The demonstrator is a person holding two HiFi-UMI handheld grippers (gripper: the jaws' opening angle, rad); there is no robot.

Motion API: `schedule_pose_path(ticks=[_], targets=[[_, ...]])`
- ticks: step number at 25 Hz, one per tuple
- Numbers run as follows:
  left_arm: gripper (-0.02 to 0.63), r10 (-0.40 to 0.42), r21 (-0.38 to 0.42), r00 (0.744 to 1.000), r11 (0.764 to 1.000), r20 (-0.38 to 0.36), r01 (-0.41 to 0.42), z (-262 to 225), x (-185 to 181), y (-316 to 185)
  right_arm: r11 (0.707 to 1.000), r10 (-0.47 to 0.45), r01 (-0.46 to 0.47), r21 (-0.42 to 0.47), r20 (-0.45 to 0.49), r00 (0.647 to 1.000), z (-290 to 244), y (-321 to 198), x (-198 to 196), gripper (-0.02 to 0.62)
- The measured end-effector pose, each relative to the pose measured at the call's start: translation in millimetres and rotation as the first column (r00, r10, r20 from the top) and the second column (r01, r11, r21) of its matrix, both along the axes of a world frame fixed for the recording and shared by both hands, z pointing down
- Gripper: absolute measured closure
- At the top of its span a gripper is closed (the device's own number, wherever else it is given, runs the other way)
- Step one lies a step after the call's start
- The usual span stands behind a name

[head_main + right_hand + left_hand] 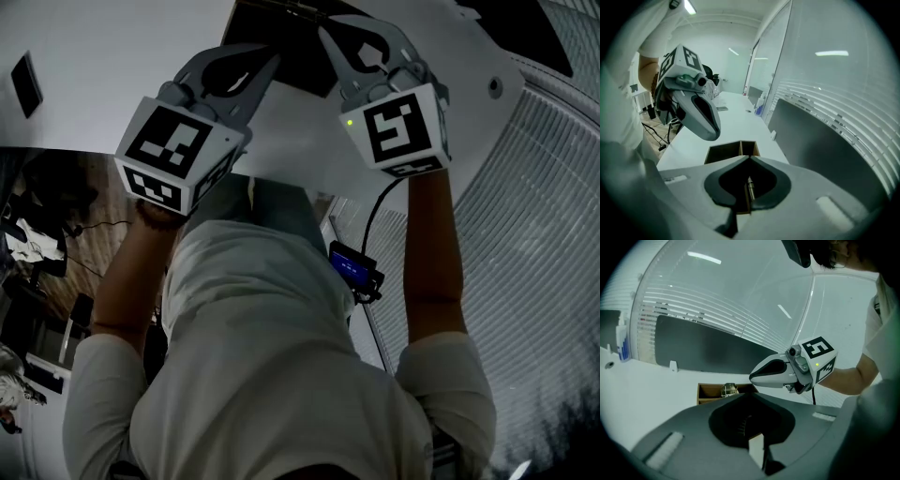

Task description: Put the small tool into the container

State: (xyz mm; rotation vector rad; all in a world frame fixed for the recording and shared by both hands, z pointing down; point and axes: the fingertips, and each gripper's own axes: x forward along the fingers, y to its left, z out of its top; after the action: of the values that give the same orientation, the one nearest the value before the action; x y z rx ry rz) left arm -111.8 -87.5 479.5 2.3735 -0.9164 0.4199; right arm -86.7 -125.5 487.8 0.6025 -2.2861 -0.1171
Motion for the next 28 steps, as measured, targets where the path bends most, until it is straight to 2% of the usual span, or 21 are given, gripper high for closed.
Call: schedule_pose_path(ticks=[5,10,14,20,25,28], targets=[[0.603,0.031,0.051,0.999,0.998,0.006,-0.031,-23.3,17.9,11.1,0.995,0.101,-0.102,0.016,0.086,0.991,-29.3,13.6,20.8,0.594],[0.603,0.051,0.113,0.999,0.992,0.005,-0.052,-61.0,31.7,24.1,0.982,0.163,-0.177,0.071,0.168,0.972,-69.4,33.3,33.9,0.594],[0.603,0.059,0.204,0.998,0.977,0.01,-0.06,-93.8,38.8,19.5,0.962,0.208,-0.246,0.116,0.271,0.94,-113.2,40.9,43.3,0.594],[0.603,0.057,0.244,0.998,0.969,-0.033,-0.047,-138.0,48.6,35.4,0.941,0.228,-0.299,0.157,0.357,0.906,-161.2,68.6,52.3,0.595],[0.603,0.069,0.294,0.997,0.954,-0.045,-0.053,-162.6,63.6,43.4,0.906,0.255,-0.373,0.2,0.447,0.858,-201.6,81.5,64.0,0.595],[0.603,0.067,0.315,0.996,0.948,-0.06,-0.045,-176.5,65.6,47.5,0.889,0.273,-0.416,0.192,0.507,0.817,-219.8,88.1,68.5,0.595]])
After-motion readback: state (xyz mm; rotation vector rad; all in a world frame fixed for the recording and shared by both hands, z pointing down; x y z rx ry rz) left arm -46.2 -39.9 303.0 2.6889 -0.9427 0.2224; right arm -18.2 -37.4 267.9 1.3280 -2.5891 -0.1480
